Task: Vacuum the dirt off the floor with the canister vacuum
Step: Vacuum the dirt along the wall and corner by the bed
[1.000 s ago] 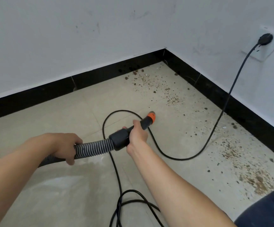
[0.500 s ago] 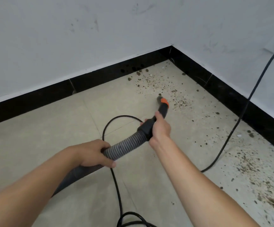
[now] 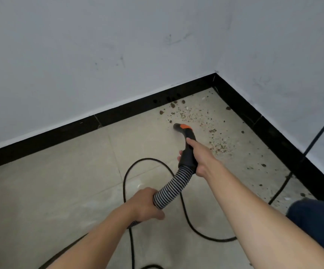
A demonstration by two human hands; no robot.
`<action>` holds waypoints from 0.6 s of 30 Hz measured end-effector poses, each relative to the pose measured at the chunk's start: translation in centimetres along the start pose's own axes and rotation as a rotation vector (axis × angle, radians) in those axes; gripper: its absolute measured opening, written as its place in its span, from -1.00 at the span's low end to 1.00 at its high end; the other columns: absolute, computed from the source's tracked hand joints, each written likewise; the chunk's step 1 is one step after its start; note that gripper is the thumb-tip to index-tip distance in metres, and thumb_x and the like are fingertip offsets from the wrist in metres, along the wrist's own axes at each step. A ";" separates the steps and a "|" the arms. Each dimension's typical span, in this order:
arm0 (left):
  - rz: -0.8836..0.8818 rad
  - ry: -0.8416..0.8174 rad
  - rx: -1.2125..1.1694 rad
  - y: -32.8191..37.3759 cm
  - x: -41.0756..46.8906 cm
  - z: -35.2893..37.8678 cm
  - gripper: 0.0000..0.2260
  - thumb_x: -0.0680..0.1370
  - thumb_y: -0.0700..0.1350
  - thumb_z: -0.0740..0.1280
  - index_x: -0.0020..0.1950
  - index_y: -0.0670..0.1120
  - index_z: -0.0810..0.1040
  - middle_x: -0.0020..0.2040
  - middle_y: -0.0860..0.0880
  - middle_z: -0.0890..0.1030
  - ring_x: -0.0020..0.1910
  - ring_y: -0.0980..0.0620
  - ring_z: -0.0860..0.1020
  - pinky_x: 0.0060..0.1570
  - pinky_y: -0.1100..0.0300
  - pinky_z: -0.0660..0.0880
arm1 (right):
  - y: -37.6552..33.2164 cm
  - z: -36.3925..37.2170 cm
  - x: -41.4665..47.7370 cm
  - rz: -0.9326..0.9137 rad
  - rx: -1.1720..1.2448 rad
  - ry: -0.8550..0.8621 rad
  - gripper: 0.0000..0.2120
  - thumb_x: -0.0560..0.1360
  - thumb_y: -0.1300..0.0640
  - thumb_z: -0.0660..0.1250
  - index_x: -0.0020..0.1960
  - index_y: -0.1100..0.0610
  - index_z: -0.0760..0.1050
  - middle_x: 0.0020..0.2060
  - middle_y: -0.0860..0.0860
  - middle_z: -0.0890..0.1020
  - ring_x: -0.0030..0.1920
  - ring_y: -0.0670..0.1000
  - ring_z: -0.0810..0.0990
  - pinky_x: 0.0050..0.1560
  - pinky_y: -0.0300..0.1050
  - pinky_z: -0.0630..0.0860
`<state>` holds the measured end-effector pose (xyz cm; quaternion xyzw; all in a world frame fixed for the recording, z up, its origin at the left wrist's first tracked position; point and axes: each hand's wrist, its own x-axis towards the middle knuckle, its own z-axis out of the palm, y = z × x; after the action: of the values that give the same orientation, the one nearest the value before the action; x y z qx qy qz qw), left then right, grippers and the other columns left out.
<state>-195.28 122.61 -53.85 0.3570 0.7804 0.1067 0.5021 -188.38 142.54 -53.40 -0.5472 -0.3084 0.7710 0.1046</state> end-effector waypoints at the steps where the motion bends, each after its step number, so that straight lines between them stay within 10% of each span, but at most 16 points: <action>1: -0.013 0.056 -0.001 0.3 -0.2 0.0 -0.76 0.34 -0.07 0.51 -0.10 -0.03 0.51 -0.22 0.04 0.54 -0.25 0.09 0.53 -0.24 0.19 0.50 | -0.2 0.1 0.1 -0.012 0.009 0.008 -0.68 0.60 0.03 0.34 0.31 0.12 0.44 -0.13 0.20 0.62 -0.26 0.15 0.61 -0.36 -0.05 0.61; 11: -0.214 0.199 0.087 4.1 -1.7 -0.6 -0.67 0.37 0.01 0.50 0.03 0.05 0.45 -0.05 0.04 0.54 -0.06 0.04 0.54 -0.15 0.23 0.45 | -2.6 1.0 1.0 -0.050 -0.107 0.020 -0.68 0.56 0.02 0.35 0.25 0.12 0.49 0.01 0.26 0.66 -0.05 0.25 0.67 0.03 0.32 0.62; 18: -0.212 0.118 0.071 7.1 -0.5 -0.1 -0.62 0.38 0.01 0.50 0.12 -0.02 0.49 -0.02 0.02 0.55 -0.05 0.04 0.53 -0.13 0.22 0.46 | -5.3 0.8 1.6 -0.021 -0.225 -0.082 -0.69 0.58 0.04 0.35 0.26 0.16 0.49 -0.06 0.25 0.66 -0.15 0.21 0.64 0.01 0.23 0.65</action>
<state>-192.05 127.42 -49.70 0.2832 0.8451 0.0461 0.4510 -190.61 147.24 -51.42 -0.5203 -0.4025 0.7523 0.0377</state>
